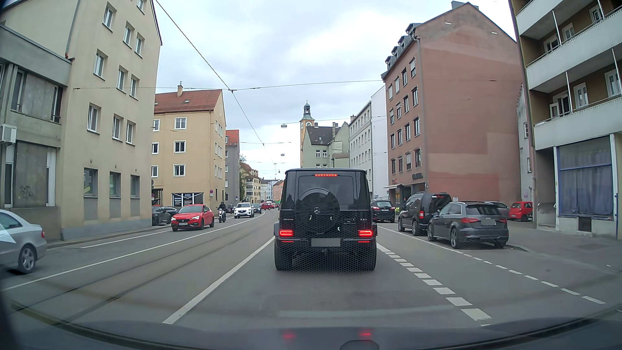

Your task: Follow the waypoints while adhering to traffic rules and regulations

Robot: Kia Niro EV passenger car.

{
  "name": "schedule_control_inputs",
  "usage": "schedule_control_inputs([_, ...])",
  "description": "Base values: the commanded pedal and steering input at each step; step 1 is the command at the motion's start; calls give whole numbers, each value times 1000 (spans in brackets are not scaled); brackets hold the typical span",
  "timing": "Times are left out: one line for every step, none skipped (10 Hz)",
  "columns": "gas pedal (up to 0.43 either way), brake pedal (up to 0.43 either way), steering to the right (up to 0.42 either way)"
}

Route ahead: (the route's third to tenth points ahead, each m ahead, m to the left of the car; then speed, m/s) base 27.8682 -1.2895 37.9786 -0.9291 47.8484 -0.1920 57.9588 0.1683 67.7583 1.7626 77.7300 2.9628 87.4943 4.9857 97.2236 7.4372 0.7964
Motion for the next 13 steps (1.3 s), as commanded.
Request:
schedule_control_inputs([0, 67, -9])
schedule_control_inputs([0, 116, -9])
schedule_control_inputs([0, 140, -9])
schedule_control_inputs([0, 152, -9])
schedule_control_inputs([0, 171, -9])
schedule_control_inputs([0, 183, -9])
schedule_control_inputs([0, 189, -9])
schedule_control_inputs([0, 195, -9])
schedule_control_inputs([0, 195, -9])
schedule_control_inputs([0, 207, -10])
schedule_control_inputs([0, 207, -10])
schedule_control_inputs([0, 207, -10])
schedule_control_inputs([0, 207, -10])
